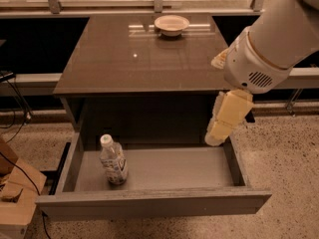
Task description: Pick blue plastic bottle from top drawer and place on counter
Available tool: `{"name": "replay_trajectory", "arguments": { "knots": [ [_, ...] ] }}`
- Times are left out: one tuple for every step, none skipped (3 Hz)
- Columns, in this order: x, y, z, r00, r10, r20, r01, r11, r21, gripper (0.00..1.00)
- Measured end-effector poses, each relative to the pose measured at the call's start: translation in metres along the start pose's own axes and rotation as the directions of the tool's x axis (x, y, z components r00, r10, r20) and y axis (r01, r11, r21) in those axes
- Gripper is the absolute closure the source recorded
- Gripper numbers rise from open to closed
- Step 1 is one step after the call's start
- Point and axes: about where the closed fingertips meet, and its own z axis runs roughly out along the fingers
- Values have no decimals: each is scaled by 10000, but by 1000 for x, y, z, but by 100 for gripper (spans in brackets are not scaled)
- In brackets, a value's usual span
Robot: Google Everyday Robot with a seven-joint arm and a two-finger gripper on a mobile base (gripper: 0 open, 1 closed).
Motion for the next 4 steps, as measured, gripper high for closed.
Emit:
{"name": "replay_trajectory", "arguments": {
  "knots": [
    [0,0,0,10000,0,0,0,10000,0,0],
    [-21,1,13,9973,146,726,-148,9999,30,0],
    [-78,2,42,9727,352,2296,-331,9994,-129,0],
    [-129,9,74,9444,371,3266,-204,9983,-544,0]
  ]
}}
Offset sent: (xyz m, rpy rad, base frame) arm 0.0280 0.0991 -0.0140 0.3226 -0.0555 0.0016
